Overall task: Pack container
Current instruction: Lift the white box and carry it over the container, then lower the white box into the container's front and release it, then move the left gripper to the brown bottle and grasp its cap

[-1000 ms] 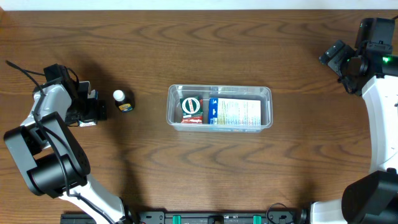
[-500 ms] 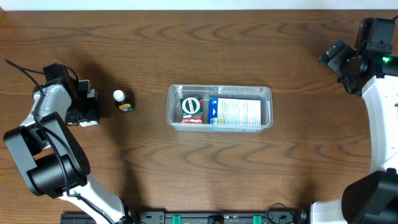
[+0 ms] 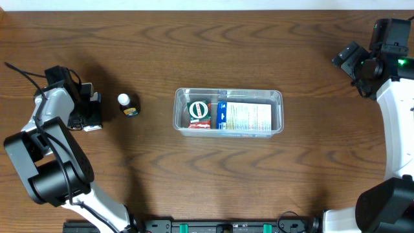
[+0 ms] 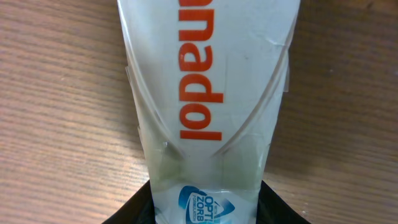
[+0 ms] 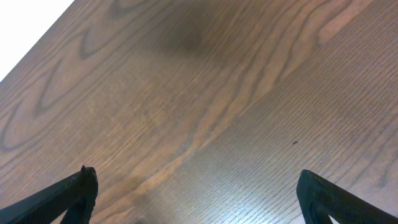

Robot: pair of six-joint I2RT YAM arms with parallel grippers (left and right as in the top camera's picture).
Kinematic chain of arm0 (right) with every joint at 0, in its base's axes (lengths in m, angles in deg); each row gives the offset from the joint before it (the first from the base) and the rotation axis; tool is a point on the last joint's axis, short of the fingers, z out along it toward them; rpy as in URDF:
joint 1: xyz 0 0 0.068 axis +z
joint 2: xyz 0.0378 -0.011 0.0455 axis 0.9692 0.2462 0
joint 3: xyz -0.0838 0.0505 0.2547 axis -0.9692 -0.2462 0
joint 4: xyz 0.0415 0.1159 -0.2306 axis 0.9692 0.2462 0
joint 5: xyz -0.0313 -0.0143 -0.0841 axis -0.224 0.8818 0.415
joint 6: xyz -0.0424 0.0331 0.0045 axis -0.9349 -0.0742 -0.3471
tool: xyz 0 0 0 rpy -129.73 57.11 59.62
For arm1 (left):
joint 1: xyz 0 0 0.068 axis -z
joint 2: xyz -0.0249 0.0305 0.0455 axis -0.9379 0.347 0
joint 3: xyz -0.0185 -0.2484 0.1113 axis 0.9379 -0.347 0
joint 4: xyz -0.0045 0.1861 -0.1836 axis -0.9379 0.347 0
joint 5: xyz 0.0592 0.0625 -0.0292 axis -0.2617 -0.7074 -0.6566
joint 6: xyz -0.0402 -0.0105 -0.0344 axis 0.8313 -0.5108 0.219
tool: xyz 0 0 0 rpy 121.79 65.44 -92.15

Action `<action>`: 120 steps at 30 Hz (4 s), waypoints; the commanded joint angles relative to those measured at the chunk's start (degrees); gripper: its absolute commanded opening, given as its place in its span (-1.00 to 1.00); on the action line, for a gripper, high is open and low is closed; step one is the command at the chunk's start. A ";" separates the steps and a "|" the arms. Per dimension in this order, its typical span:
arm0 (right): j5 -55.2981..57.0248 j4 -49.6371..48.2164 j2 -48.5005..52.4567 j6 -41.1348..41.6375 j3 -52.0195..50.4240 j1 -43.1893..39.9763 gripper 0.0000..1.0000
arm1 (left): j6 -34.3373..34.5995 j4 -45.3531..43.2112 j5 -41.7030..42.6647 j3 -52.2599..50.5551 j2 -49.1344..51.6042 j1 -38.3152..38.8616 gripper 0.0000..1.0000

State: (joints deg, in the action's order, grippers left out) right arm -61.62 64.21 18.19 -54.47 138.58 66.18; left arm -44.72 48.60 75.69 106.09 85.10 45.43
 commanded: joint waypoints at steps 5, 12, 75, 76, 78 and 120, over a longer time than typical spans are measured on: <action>0.22 -0.04 0.02 -0.48 0.15 -0.22 0.98 | 6.60 0.11 0.24 3.80 -10.08 -0.13 -0.24; 0.22 -0.04 0.02 -0.48 0.15 -0.22 0.98 | 12.00 -1.33 20.98 4.39 -22.14 -0.02 -0.24; 0.22 -0.04 0.02 -0.50 0.15 -0.22 0.98 | -38.69 -10.43 13.22 3.56 -7.26 62.49 -0.08; 0.22 -0.04 0.02 -0.50 0.15 -0.22 0.98 | -38.71 -10.43 13.22 3.56 -7.26 62.51 -0.07; 0.22 -0.04 0.02 -0.48 0.15 -0.22 0.98 | -38.71 -10.43 13.25 3.56 -7.26 62.51 -0.06; 0.22 -0.04 0.02 -0.50 0.15 -0.22 0.98 | 21.55 11.74 -15.08 2.86 -27.32 33.66 0.91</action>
State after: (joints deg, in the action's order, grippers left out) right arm -61.60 64.24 18.19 -54.47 138.58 66.18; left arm -30.32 59.55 61.46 109.65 57.78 80.03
